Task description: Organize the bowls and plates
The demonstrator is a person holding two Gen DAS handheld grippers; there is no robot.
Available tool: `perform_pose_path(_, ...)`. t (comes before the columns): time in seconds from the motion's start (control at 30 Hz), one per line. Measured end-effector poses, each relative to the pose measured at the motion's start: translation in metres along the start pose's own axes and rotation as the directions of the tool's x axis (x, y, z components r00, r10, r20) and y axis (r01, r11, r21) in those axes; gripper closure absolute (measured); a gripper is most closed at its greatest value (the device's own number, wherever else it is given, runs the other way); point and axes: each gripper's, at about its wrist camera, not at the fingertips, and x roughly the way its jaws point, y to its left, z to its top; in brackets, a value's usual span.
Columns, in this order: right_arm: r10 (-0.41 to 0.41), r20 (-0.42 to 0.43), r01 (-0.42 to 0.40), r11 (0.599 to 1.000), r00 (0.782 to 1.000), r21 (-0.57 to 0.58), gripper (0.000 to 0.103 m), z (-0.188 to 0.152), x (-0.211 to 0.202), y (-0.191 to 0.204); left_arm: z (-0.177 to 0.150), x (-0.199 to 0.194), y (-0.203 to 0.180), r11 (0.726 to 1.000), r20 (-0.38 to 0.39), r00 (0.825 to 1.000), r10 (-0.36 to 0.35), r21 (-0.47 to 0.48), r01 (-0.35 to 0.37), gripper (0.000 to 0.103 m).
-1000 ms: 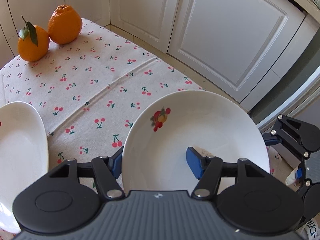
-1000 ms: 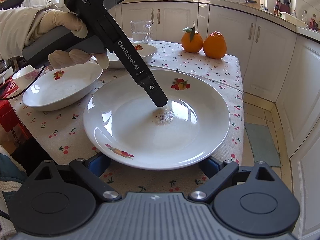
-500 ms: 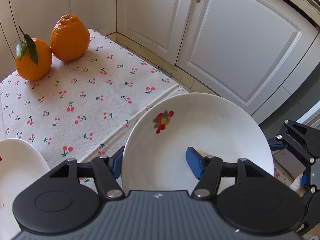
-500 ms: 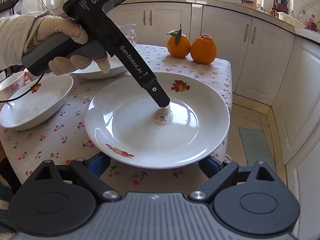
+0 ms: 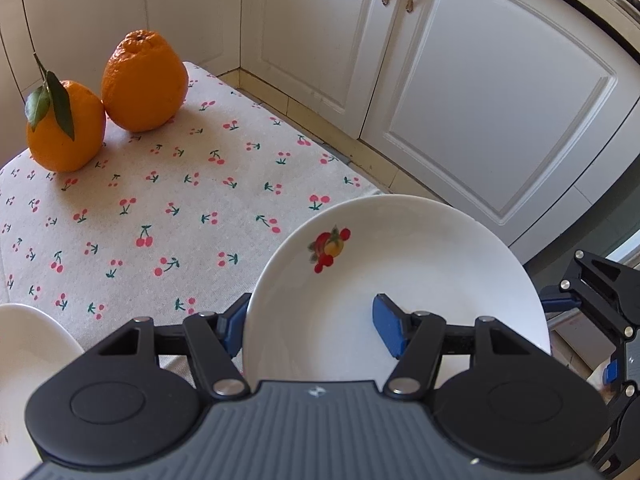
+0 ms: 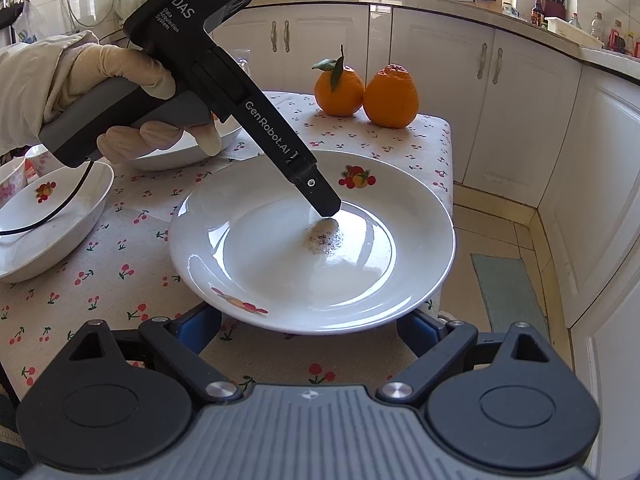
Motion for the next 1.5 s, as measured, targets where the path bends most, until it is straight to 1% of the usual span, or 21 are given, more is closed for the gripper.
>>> perform_pose_path(0.17,-0.005,0.0,0.005,1.0,1.0,0.005,0.006,-0.001,0.001,0.001,0.0,0.0,-0.001,1.0,0.005,1.0,0.006,0.007,-0.007,0.04)
perform_pose_path(0.27,-0.009,0.006,0.009,1.0,1.0,0.01,0.004,-0.002,-0.001,0.001,-0.002,-0.002,-0.001,1.0,0.003,1.0,0.006,0.001,-0.006,0.034)
perform_pose_path(0.3,-0.011,0.017,0.01,1.0,1.0,0.015,0.0,-0.002,-0.003,0.001,-0.003,-0.002,-0.001,1.0,0.004,1.0,0.014,0.003,-0.014,0.032)
perform_pose_path(0.37,-0.012,0.019,0.012,1.0,1.0,0.023,0.0,-0.001,-0.005,0.0,-0.006,-0.006,-0.001,0.999,0.01,0.999,0.035,0.002,-0.035,0.03)
perform_pose_path(0.47,-0.023,0.005,0.022,0.999,1.0,0.037,0.0,-0.004,-0.01,0.002,-0.012,-0.016,0.0,0.999,0.02,0.999,0.047,-0.015,-0.047,0.03)
perform_pose_path(0.57,-0.024,0.008,0.023,0.998,1.0,0.051,0.0,-0.008,-0.019,0.006,-0.02,-0.031,-0.002,0.998,0.038,0.997,0.064,-0.023,-0.064,0.026)
perform_pose_path(0.73,-0.028,0.031,0.026,0.997,0.999,0.078,0.0,-0.015,-0.039,0.021,-0.038,-0.066,-0.012,0.996,0.085,0.992,0.091,-0.026,-0.089,0.022)
perform_pose_path(0.8,-0.029,0.039,0.026,0.996,0.999,0.083,0.0,-0.016,-0.047,0.03,-0.048,-0.081,-0.018,0.995,0.107,0.989,0.103,-0.023,-0.101,0.019)
perform_pose_path(0.97,-0.03,0.068,0.024,0.996,0.997,0.09,0.0,-0.02,-0.066,0.054,-0.079,-0.118,-0.038,0.989,0.168,0.975,0.143,-0.004,-0.145,0.017)
perform_pose_path(1.17,-0.046,0.106,0.032,0.992,0.993,0.123,0.0,-0.024,-0.082,0.078,-0.122,-0.158,-0.06,0.979,0.24,0.95,0.2,-0.006,-0.204,0.014)
perform_pose_path(1.23,-0.062,0.116,0.046,0.989,0.991,0.138,0.0,-0.025,-0.087,0.085,-0.138,-0.172,-0.068,0.975,0.268,0.938,0.219,-0.013,-0.223,0.013)
perform_pose_path(1.27,-0.069,0.123,0.051,0.988,0.99,0.144,0.0,-0.026,-0.09,0.087,-0.145,-0.176,-0.07,0.974,0.276,0.935,0.223,-0.024,-0.225,0.012)
perform_pose_path(1.4,-0.072,0.136,0.049,0.985,0.988,0.166,0.0,-0.029,-0.097,0.098,-0.175,-0.191,-0.069,0.977,0.276,0.939,0.207,-0.106,-0.185,0.011)
perform_pose_path(1.5,-0.061,0.134,0.04,0.987,0.989,0.156,0.0,-0.03,-0.1,0.106,-0.201,-0.2,-0.066,0.968,0.282,0.931,0.233,-0.162,-0.193,0.011)
